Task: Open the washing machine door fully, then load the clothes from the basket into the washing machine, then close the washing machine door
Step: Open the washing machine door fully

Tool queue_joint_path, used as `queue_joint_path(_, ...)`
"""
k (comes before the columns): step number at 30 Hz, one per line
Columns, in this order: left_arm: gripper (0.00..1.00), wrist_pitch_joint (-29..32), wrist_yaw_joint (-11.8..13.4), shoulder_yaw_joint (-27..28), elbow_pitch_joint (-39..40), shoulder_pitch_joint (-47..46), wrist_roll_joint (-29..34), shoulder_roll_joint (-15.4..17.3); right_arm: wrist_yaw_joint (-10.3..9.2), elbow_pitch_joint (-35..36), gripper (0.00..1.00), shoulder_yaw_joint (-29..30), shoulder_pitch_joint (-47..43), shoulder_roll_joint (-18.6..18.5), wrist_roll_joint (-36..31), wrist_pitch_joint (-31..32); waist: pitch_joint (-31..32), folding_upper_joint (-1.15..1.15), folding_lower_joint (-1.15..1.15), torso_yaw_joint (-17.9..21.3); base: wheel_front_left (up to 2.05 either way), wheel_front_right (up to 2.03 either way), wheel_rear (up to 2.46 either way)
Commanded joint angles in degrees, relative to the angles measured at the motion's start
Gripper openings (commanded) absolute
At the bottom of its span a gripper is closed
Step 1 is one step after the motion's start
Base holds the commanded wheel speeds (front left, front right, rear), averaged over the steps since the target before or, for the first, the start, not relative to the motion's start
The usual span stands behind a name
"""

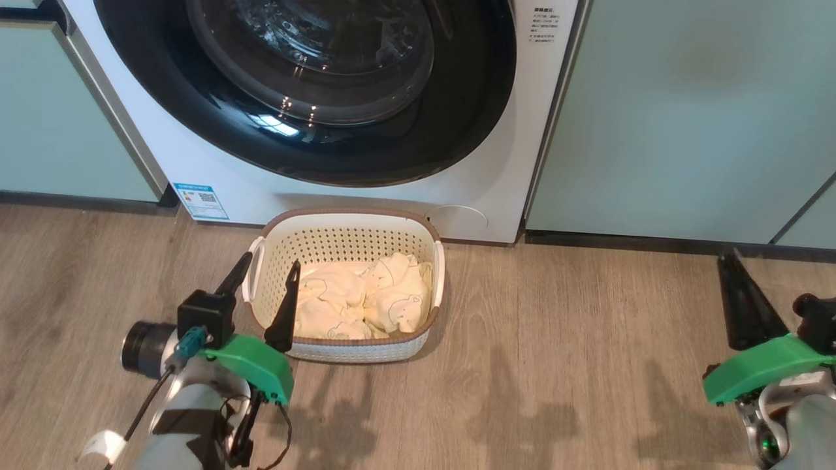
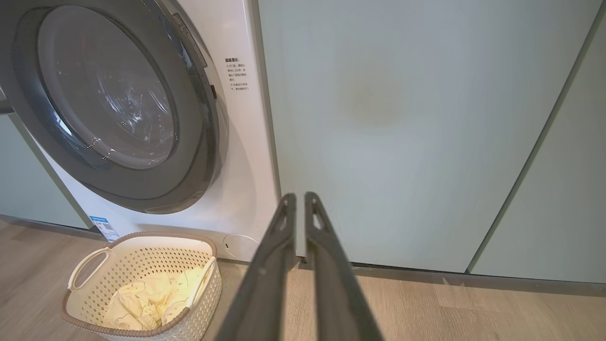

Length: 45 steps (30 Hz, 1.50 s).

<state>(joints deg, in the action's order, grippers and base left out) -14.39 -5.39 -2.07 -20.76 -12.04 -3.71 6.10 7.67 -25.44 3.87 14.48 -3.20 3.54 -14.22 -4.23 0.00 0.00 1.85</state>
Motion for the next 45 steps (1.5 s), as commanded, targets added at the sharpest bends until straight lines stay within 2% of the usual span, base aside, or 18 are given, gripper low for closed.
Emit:
queue_joint_path(1,1.0,-0.61,-0.11,2.13,2.15,-2.88,0.12,0.75,-0.19,1.56,0.0,-1.28,2.52,-0.26,0.66,-0.78,-0.04,0.0,0.0,-0.01,0.0,0.0,0.0)
queue_joint_path(14,1.0,-0.61,-0.15,2.22,3.18,-3.35,0.37,0.5,-0.19,0.69,0.0,-1.81,3.5,-0.91,2.18,-0.78,-1.47,0.0,0.0,-0.45,0.0,0.0,0.0)
queue_joint_path(20,1.0,-0.61,-0.36,1.75,3.42,-4.54,0.59,0.38,-0.19,-0.43,0.0,-2.73,5.51,-1.02,9.08,-0.78,-3.29,0.0,0.0,-1.68,0.0,0.0,0.0)
queue_joint_path(27,1.0,-0.61,-0.7,0.89,3.95,-6.62,0.44,-0.15,-0.19,-2.58,0.0,-4.44,9.77,-1.49,31.7,1.82,-6.3,0.0,0.0,-4.53,0.0,0.0,0.0)
queue_joint_path(28,1.0,-0.61,-0.7,0.89,3.95,-6.62,0.44,-0.15,-0.19,-2.58,0.0,-4.44,9.77,-1.49,31.7,1.82,-6.3,0.0,0.0,-4.53,0.0,0.0,0.0)
queue_joint_path(32,1.0,-0.61,-0.81,0.63,4.52,-7.4,0.3,-0.56,-0.19,-1.7,0.0,-4.73,12.16,-2.74,45.13,5.84,-7.76,0.0,0.0,-6.09,0.0,0.0,0.0)
queue_joint_path(38,1.0,-0.61,-0.95,-0.05,5.45,-8.41,0.24,-1.25,-0.19,-0.91,0.0,-2.74,16.01,-3.95,63.73,14.66,-9.98,0.0,0.0,-8.35,0.0,0.0,0.0)
queue_joint_path(45,1.0,-0.61,-1.06,-0.79,6.62,-9.57,0.07,-1.96,-0.19,-3.27,0.0,0.44,21.76,-4.16,80.06,28.49,-12.69,0.0,0.0,-10.46,0.0,0.0,0.0)
